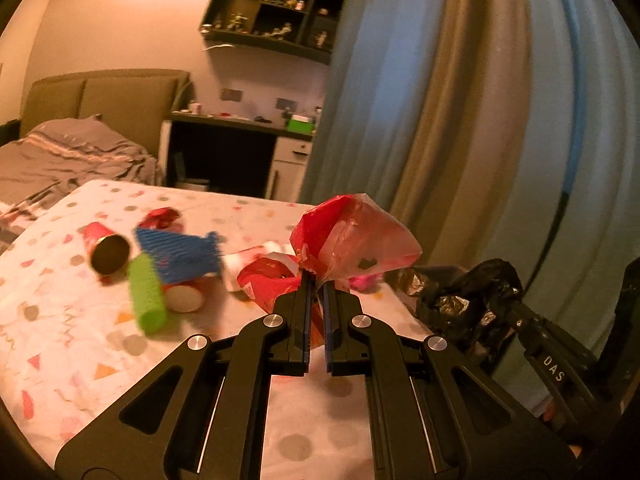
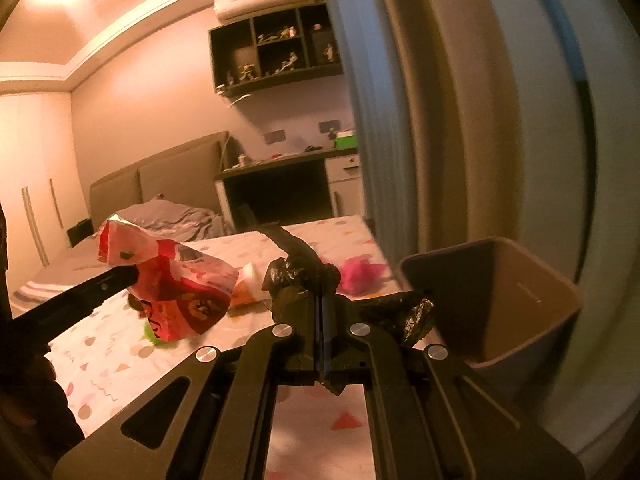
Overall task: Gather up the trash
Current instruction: 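Carry the red snack bag and black bag over the brown bin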
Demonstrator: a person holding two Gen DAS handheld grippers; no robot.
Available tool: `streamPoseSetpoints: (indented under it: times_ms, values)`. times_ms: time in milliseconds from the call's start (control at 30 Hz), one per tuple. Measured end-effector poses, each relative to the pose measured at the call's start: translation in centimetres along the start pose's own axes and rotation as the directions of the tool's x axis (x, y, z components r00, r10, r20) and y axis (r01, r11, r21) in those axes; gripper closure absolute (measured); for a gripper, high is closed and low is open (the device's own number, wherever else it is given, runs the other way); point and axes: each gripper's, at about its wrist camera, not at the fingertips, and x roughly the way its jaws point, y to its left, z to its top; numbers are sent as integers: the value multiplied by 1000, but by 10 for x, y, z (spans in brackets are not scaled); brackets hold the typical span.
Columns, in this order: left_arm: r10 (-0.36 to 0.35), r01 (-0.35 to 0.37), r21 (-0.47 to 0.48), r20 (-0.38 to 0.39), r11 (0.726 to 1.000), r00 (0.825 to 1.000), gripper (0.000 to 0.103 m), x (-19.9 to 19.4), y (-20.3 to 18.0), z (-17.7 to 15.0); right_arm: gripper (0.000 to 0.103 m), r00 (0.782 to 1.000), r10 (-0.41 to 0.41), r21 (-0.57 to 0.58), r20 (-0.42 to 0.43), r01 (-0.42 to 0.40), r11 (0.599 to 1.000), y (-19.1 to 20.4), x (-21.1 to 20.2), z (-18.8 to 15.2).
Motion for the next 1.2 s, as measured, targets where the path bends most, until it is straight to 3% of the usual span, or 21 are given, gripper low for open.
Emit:
streamPoseSetpoints:
  times_ms: [367,700,1200]
  values:
    - [-124,124,69,-7,990,992,99,41,-64,8,101,993,-111,23,44,110,994,-47,-9,13]
    - [-230,226,140,10,964,973,99,74,-116,11,101,979,-188,63,80,183,981,-90,-10,27]
    - [-264,270,137,-62,953,963,99,131,-151,-1,101,960,-269,108,72,261,959,-131,10,31]
